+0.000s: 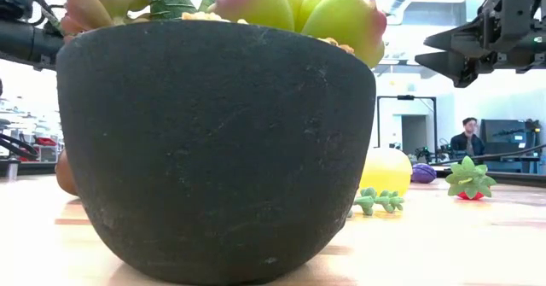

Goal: Pick and placing Produce into tupperware
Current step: Put the green corn into the transparent container

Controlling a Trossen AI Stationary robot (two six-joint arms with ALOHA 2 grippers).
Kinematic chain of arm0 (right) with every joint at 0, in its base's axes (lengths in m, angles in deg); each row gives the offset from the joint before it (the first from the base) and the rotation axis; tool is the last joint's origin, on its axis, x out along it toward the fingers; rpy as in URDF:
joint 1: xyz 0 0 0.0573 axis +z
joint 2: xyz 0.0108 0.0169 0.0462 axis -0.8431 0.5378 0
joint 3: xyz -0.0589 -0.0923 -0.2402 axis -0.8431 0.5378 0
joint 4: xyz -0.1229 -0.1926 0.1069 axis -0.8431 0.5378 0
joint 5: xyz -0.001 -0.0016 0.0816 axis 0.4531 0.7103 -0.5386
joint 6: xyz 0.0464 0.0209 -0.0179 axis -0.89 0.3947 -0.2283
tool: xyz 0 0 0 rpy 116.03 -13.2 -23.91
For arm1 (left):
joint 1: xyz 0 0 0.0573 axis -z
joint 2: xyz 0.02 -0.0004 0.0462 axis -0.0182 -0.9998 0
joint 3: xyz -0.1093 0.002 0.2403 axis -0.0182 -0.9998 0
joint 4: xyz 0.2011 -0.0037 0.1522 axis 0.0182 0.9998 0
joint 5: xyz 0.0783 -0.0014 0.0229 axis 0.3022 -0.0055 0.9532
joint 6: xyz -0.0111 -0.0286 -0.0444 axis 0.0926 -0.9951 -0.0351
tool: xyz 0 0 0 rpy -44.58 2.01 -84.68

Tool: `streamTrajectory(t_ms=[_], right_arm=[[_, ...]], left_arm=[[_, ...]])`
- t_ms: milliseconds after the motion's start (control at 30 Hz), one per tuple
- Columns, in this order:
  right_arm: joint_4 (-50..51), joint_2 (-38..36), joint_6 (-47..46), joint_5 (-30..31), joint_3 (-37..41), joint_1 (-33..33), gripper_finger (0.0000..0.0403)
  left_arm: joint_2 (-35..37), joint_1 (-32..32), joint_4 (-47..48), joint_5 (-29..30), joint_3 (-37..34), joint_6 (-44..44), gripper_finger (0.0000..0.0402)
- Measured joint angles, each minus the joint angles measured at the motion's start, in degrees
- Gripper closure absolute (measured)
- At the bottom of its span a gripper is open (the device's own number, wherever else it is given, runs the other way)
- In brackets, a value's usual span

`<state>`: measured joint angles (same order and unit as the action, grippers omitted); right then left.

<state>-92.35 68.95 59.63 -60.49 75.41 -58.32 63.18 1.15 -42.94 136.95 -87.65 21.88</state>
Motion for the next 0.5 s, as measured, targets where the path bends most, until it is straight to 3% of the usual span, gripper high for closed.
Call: streamTrajectory(t_ms=[167,300,367,433,500], right_arm=[[-0.1,0.0,0.0,1.5,0.0,-1.6,0.0106],[0.1,0.0,0.4,1.4,0.0,-2.0,0.0106],[0.6,0.0,0.4,1.2,0.0,-1.9,0.0106],[0.9,0.0,0.4,1.1,0.0,-1.8,0.0106],[0.5,0.0,0.4,1.1,0.0,-1.9,0.0106]], left_arm=[[0.0,0.0,-0.5,-3.9,0.2,-7.2,0.0109],[0.0,0.0,-4.8,-18.7,0.5,-0.8,0.0109],[0.0,0.0,-7.7,-23.3,0.6,3.9,0.0109],[0.0,0.0,-10.4,-24.2,0.6,5.8,0.0109],[0.0,0.0,-13.2,-19.0,0.6,4.4,0.0109]])
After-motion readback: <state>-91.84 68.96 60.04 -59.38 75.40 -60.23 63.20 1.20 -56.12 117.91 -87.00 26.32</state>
